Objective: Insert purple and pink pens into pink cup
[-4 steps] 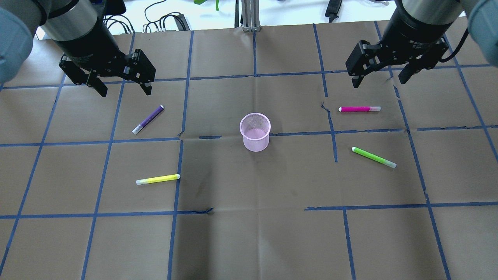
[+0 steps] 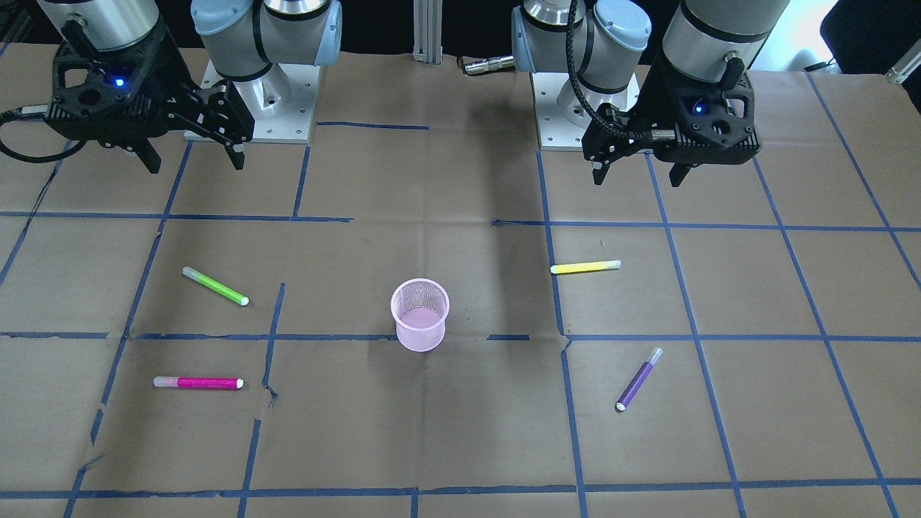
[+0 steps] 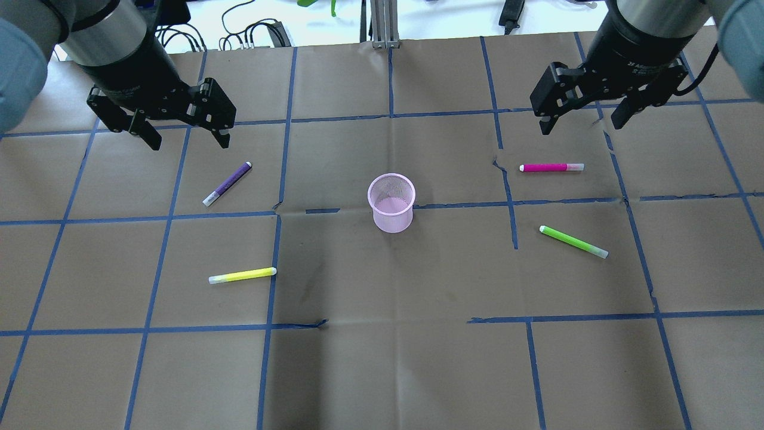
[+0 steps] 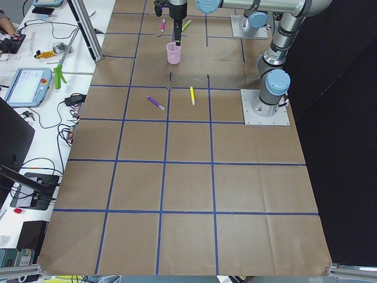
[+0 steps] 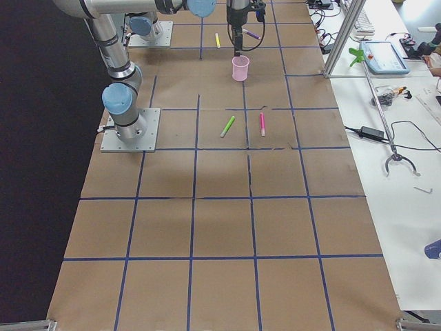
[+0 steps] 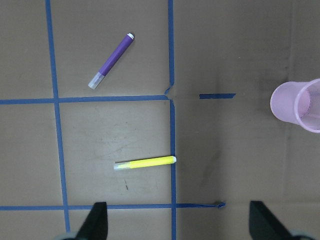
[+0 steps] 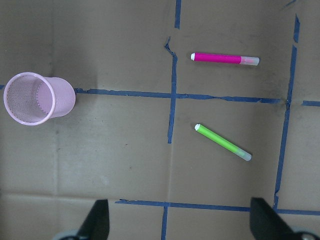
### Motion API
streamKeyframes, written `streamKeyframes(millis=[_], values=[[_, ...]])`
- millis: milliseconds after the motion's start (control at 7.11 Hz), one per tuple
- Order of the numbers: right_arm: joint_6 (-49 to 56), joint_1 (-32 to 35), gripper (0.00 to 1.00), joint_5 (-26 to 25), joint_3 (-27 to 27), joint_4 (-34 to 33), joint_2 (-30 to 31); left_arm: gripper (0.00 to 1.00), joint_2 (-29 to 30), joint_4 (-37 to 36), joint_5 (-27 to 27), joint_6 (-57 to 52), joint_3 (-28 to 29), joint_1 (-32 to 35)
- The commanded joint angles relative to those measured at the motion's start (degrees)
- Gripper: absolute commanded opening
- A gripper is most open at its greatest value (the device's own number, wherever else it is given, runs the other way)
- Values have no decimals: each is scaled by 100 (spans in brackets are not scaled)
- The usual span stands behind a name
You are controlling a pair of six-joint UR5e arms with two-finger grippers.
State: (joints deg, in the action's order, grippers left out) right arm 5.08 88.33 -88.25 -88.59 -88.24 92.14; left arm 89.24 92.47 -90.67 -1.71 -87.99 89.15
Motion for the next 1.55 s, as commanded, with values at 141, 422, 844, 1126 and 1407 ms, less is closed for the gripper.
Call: streamKeyframes(millis=[141, 422, 844, 1126, 1407], values=[[-25, 9, 100, 19, 17, 9, -3, 99, -91, 8, -21, 82, -86, -2], [-340, 244, 100, 19, 18, -9, -29, 99, -48, -1, -256, 355, -95, -46], [418, 194, 100, 19, -105, -139, -125, 99, 102, -10, -707, 94, -95, -81], [3307, 106, 100, -252, -630, -998, -371, 99, 390, 8, -663, 509, 88, -631], [5478, -497, 100, -263, -860, -1757, -512, 99, 436, -655, -689, 2339, -6, -908]])
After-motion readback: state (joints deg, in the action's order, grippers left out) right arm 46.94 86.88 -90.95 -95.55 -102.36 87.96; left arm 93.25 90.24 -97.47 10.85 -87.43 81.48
